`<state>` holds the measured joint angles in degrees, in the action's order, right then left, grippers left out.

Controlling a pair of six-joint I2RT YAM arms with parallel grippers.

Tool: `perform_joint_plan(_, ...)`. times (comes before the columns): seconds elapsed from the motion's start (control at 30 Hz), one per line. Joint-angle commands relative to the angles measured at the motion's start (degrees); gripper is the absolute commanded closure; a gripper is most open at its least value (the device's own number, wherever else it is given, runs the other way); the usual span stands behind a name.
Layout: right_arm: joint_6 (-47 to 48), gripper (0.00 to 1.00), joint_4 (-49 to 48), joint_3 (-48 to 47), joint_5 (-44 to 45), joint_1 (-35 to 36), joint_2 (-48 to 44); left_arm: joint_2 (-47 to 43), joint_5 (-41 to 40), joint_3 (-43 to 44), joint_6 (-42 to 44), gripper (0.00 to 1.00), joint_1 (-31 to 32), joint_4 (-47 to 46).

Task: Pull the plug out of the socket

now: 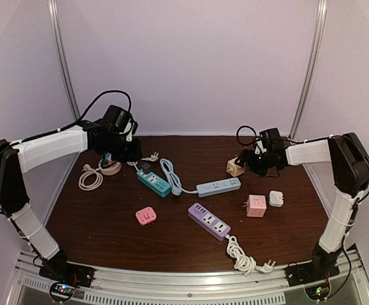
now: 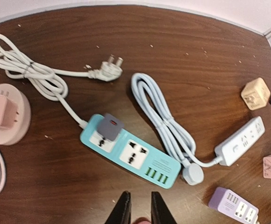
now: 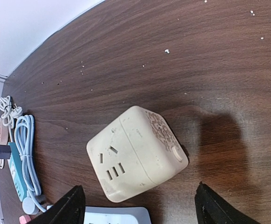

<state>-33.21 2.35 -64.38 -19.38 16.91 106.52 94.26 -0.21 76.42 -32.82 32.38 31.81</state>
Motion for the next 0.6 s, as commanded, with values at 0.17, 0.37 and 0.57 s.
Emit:
perform_joint_plan(0.17,5.45,0.18,6.03,-1.09,4.98,3.81,-6.77,6.13,-10.48,8.12,4.23,0.80,-9.26,4.63)
perform_joint_plan(0.37,6.39,0.18,6.64,-2.84,5.92,7.87,-6.86,8.87,-10.95,8.60,3.81,0.80,-14.62,6.35)
perform_joint_plan(0.57,7.08,0.18,7.48,-7.22,7.04,11.79,-4.31,5.37,-12.72,2.38,9.15,0.68,-17.86,2.43)
